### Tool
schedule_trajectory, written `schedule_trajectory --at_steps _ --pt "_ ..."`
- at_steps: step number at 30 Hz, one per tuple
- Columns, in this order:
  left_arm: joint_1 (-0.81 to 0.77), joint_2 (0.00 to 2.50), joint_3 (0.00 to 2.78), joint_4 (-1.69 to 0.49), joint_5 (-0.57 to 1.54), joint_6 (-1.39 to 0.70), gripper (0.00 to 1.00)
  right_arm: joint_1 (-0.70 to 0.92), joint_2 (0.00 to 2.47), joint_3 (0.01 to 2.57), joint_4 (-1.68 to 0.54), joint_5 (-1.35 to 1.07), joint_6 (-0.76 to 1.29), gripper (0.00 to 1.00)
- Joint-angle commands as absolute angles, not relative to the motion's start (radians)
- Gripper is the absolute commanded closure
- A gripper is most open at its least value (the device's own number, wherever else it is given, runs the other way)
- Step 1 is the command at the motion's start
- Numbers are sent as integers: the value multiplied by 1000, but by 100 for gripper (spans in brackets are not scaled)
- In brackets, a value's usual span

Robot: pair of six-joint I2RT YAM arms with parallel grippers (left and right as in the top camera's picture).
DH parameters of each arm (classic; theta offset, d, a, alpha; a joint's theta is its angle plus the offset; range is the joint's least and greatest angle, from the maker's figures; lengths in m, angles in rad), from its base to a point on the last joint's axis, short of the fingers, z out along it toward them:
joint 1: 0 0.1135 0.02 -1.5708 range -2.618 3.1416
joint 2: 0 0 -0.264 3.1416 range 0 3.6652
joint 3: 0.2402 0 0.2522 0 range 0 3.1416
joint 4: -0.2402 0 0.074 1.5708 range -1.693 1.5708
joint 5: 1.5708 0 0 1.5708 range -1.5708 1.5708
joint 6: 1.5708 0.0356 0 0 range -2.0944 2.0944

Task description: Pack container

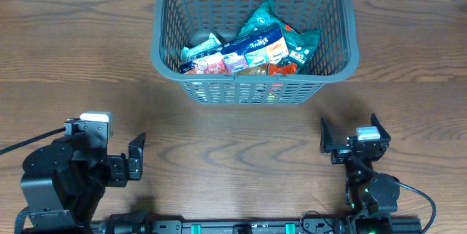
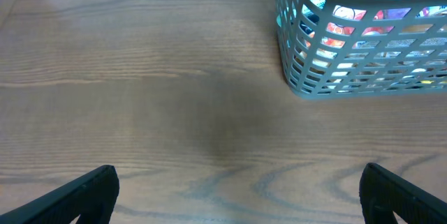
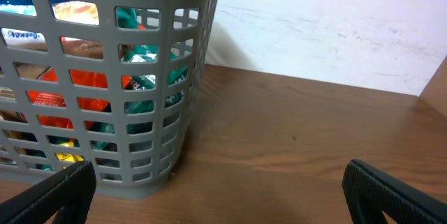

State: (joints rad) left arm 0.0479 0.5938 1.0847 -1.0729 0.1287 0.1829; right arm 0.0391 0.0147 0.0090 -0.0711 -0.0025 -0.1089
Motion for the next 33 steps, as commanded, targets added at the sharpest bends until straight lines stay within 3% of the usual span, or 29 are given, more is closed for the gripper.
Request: schedule_trajectory --at_steps 1,10,27,33 --pt "49 594 1085 -1072 139 174 1 48 5 6 -75 11 -90 1" --pt "48 531 1049 -1038 161 173 1 48 5 6 -75 11 -90 1" --pt "41 215 335 -152 165 163 1 48 5 6 -75 11 -90 1" --pt "40 142 185 8 146 162 1 48 5 6 -75 11 -90 1"
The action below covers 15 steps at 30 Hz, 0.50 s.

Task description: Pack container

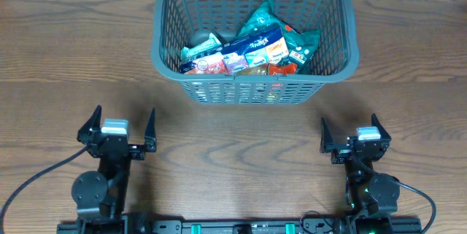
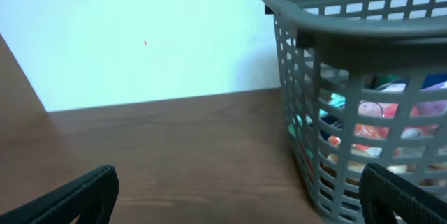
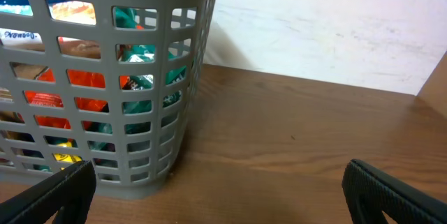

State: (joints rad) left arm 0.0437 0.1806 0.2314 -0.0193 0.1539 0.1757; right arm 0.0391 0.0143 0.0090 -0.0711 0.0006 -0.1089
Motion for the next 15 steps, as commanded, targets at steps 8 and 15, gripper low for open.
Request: schedule_trajectory --at_steps 8,15 --pt "38 11 83 16 138 163 1 48 5 6 -75 11 -90 1" --pt "-25 2 69 -61 91 163 1 48 5 6 -75 11 -90 1"
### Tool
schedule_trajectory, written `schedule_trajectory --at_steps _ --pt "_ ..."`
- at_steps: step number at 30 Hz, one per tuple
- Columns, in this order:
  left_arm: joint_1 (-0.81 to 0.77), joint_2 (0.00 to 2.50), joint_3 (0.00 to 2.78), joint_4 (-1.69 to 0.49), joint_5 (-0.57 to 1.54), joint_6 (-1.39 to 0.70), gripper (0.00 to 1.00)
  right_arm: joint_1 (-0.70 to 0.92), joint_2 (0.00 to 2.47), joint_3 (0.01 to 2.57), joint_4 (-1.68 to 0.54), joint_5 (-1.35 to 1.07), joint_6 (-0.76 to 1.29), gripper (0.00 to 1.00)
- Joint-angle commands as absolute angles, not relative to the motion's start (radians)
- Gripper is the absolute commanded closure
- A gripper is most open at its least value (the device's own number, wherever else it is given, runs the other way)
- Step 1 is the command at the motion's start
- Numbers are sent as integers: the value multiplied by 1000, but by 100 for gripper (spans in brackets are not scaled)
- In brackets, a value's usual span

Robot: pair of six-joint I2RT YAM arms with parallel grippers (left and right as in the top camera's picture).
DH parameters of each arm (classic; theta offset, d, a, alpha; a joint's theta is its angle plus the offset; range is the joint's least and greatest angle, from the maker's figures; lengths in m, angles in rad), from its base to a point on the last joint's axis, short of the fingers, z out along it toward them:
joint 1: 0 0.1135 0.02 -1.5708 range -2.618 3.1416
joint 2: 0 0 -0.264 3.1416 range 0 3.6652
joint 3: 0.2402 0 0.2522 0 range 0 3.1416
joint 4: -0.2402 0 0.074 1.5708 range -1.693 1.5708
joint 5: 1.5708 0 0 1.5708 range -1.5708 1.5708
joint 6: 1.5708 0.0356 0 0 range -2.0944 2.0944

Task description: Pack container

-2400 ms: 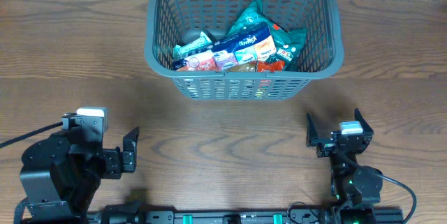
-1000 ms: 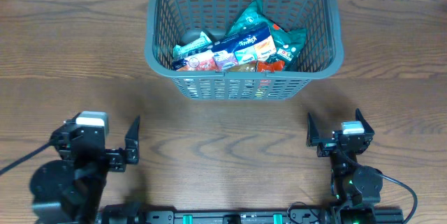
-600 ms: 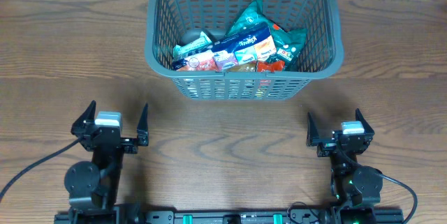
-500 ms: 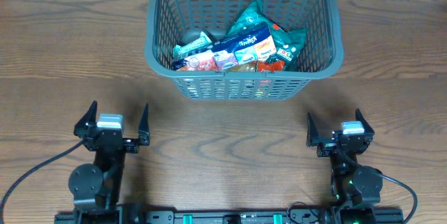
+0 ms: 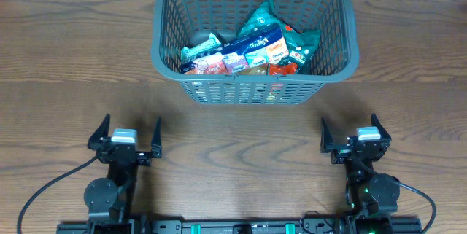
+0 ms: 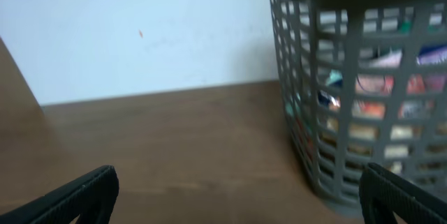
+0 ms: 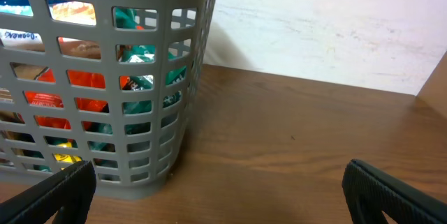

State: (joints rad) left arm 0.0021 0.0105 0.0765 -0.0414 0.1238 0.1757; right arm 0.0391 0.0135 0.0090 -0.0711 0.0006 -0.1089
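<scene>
A grey plastic basket point(image 5: 166, 52) stands at the back middle of the wooden table, holding several snack packets point(image 5: 252, 48) in teal, blue, white and orange. My left gripper point(image 5: 124, 133) rests low at the front left, open and empty, facing the basket point(image 6: 335, 147). My right gripper point(image 5: 355, 135) sits at the front right, open and empty, with the basket's corner point(image 7: 160, 112) to its left.
Bare wood table point(image 5: 241, 143) lies between the two grippers and the basket. A pale wall point(image 7: 328, 21) rises behind the table's far edge. Cables trail from both arm bases at the front edge.
My left gripper has shifted a little to the right and nearer the front edge, and its view is blurred. The right gripper and the basket have not moved.
At first my left arm was folded at the front left corner, its camera looking down at the table. Then it stood low facing the basket, and now slightly further right. The right gripper stayed open at the front right throughout; the basket's contents are unchanged.
</scene>
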Motion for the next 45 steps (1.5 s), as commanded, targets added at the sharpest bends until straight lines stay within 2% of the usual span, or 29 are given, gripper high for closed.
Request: schedule_trajectory --at_steps 1,12,45 --pt "-34 2 69 -79 89 163 1 48 5 6 -75 11 -90 1" --pt "-43 2 69 -229 96 159 1 48 5 6 -75 11 -90 1" --pt "-43 24 69 -224 97 155 1 48 5 6 -75 11 -91 1"
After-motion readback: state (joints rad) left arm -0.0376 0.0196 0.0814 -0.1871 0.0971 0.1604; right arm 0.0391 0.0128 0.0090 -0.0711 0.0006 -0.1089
